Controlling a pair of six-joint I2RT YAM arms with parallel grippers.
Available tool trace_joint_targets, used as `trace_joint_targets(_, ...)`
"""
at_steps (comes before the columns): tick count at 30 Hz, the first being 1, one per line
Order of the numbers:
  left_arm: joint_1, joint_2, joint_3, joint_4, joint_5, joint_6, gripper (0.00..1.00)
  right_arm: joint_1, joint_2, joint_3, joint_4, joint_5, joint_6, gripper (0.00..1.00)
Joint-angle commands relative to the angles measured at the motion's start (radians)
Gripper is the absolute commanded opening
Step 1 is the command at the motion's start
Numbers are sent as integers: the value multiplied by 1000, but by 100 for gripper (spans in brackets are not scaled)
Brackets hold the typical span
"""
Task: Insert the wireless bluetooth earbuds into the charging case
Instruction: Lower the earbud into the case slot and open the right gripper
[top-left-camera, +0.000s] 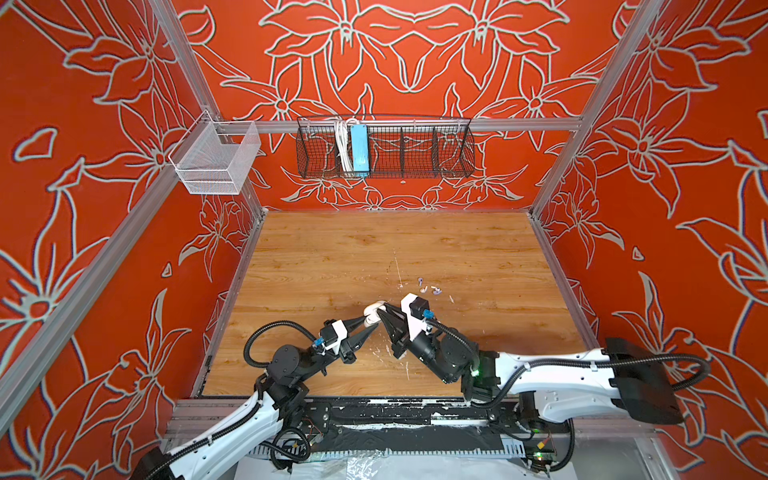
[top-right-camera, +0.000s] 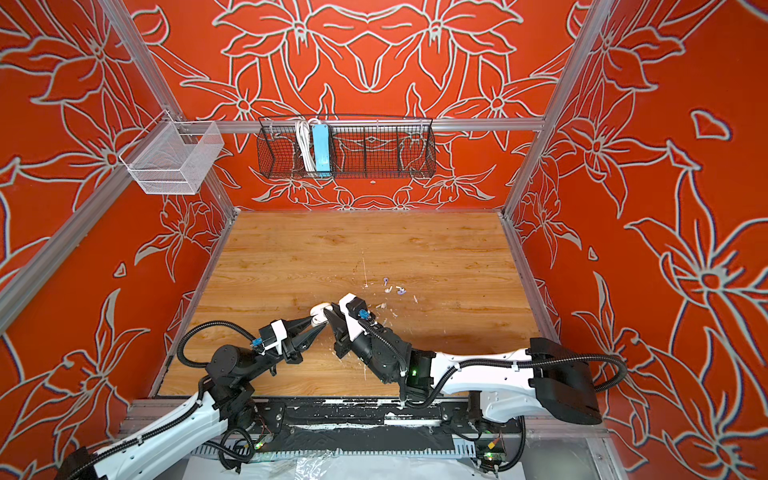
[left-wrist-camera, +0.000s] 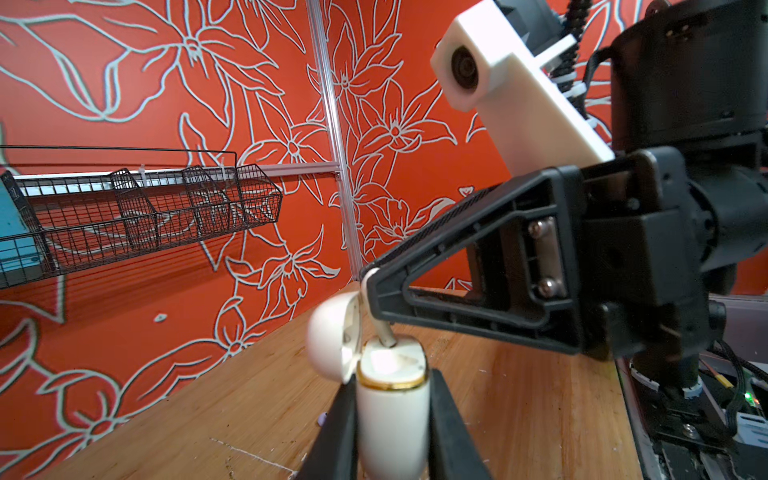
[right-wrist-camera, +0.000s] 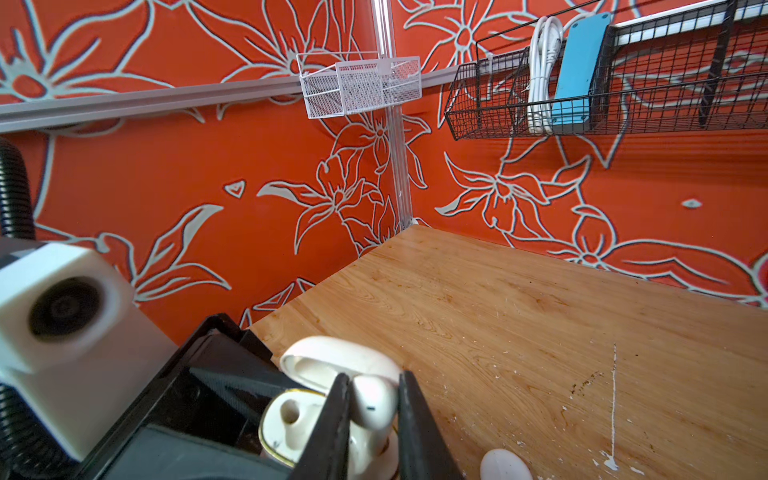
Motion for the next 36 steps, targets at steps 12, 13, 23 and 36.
trace_joint_targets(12, -11, -33, 13, 53, -26, -8, 0, 67, 79, -43, 127, 167, -83, 0)
trace_joint_targets(13, -11, -37, 11, 53, -30, -8, 0, 67, 81, -43, 129, 166, -78, 0)
trace_joint_targets(23, -11, -48, 3, 54, -47, -10, 0, 72, 86, -44, 143, 101, -21, 0)
trace_joint_targets(36, -11, -66, -13, 71, -67, -16, 0, 74, 130, -85, 288, 48, 87, 0)
